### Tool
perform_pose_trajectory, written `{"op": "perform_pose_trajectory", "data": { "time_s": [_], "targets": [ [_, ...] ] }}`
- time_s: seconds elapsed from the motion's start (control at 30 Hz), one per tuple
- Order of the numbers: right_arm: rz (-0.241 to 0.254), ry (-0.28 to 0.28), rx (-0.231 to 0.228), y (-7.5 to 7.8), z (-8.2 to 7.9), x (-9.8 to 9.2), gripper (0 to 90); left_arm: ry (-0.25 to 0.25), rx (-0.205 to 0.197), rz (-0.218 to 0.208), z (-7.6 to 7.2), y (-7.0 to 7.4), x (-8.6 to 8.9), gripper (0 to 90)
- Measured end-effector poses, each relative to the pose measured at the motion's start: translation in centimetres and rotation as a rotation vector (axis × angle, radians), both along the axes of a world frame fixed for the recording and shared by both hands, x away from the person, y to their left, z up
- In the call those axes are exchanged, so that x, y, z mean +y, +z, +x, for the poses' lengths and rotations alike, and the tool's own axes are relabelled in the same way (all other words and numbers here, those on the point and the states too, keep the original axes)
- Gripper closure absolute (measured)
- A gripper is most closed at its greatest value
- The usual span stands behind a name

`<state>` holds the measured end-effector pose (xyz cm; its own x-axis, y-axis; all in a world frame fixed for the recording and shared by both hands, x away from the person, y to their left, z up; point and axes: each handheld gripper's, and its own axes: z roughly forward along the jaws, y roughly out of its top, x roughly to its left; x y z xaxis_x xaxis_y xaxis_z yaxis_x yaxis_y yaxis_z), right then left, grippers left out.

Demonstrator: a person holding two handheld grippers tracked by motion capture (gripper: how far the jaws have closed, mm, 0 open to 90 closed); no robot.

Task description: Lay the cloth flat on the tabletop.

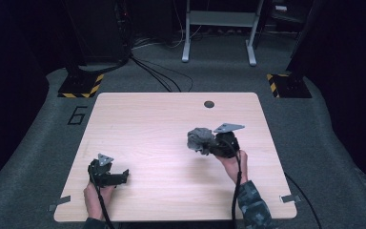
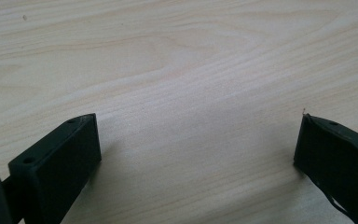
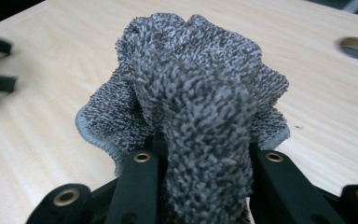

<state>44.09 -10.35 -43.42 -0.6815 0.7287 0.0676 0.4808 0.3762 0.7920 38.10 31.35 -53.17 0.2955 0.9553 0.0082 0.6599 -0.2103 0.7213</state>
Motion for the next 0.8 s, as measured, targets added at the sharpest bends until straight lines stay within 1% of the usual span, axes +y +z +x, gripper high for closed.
{"op": "perform_pose_trajectory", "data": {
  "time_s": [0.13,0.2,0.23,0.27,0.3,0.33,0.37,0.4,0.43,0.47,0.5,0.57,0.6,0.67,0.73,0.77,0.8],
  "targets": [
    [0.037,0.059,0.027,-0.4,-1.0,2.3,70.6,-0.001,0.002,0.000,0.0,0.0,0.0,0.3],
    [0.038,0.080,0.034,-0.7,-1.6,3.3,70.4,-0.001,-0.002,0.003,0.0,0.0,0.0,0.3],
    [0.053,0.102,0.050,-1.2,-2.0,4.1,70.3,-0.004,-0.001,0.006,0.0,0.0,0.0,0.2],
    [0.053,0.102,0.050,-1.2,-2.0,4.1,70.3,-0.001,0.000,0.002,0.0,0.0,0.0,0.2],
    [0.059,0.105,0.065,-1.4,-2.2,4.4,70.2,-0.001,0.000,0.002,0.0,0.0,0.0,0.2],
    [0.069,0.122,0.069,-1.7,-2.3,4.9,70.1,-0.002,-0.001,0.004,0.0,0.0,0.0,0.2],
    [0.064,0.135,0.076,-1.9,-2.5,5.2,69.8,-0.005,0.008,0.001,-0.1,0.1,0.0,0.3],
    [0.055,0.162,0.099,-2.8,-2.9,6.4,69.4,-0.002,0.001,0.008,-0.2,0.1,0.0,0.3],
    [0.055,0.162,0.099,-2.8,-2.9,6.4,69.1,-0.004,-0.004,0.012,-0.2,0.1,0.0,0.3],
    [0.046,0.186,0.119,-3.5,-3.3,7.3,67.8,-0.009,0.003,0.010,-0.1,0.1,0.0,0.3],
    [0.046,0.186,0.119,-3.5,-3.3,7.3,67.8,-0.008,0.009,0.001,-0.1,0.1,0.0,0.3],
    [0.044,0.202,0.124,-4.0,-3.5,8.0,64.5,-0.010,-0.003,0.005,-0.2,0.0,0.0,0.1],
    [0.044,0.200,0.128,-4.2,-3.6,8.3,61.4,-0.009,-0.004,0.007,-0.2,0.0,0.0,0.2],
    [0.034,0.189,0.145,-4.4,-3.7,8.6,48.6,-0.023,0.002,0.011,-0.1,0.1,0.0,0.2],
    [0.006,0.185,0.133,-4.5,-3.9,8.7,36.6,-0.034,0.005,0.006,-0.1,0.1,0.0,0.1],
    [-0.002,0.186,0.136,-4.6,-4.0,8.5,31.9,-0.037,0.009,0.004,-0.1,0.2,0.0,0.6],
    [-0.002,0.181,0.140,-4.6,-4.0,8.4,29.8,-0.035,-0.008,-0.012,-0.3,0.3,0.0,1.2]
  ]
}}
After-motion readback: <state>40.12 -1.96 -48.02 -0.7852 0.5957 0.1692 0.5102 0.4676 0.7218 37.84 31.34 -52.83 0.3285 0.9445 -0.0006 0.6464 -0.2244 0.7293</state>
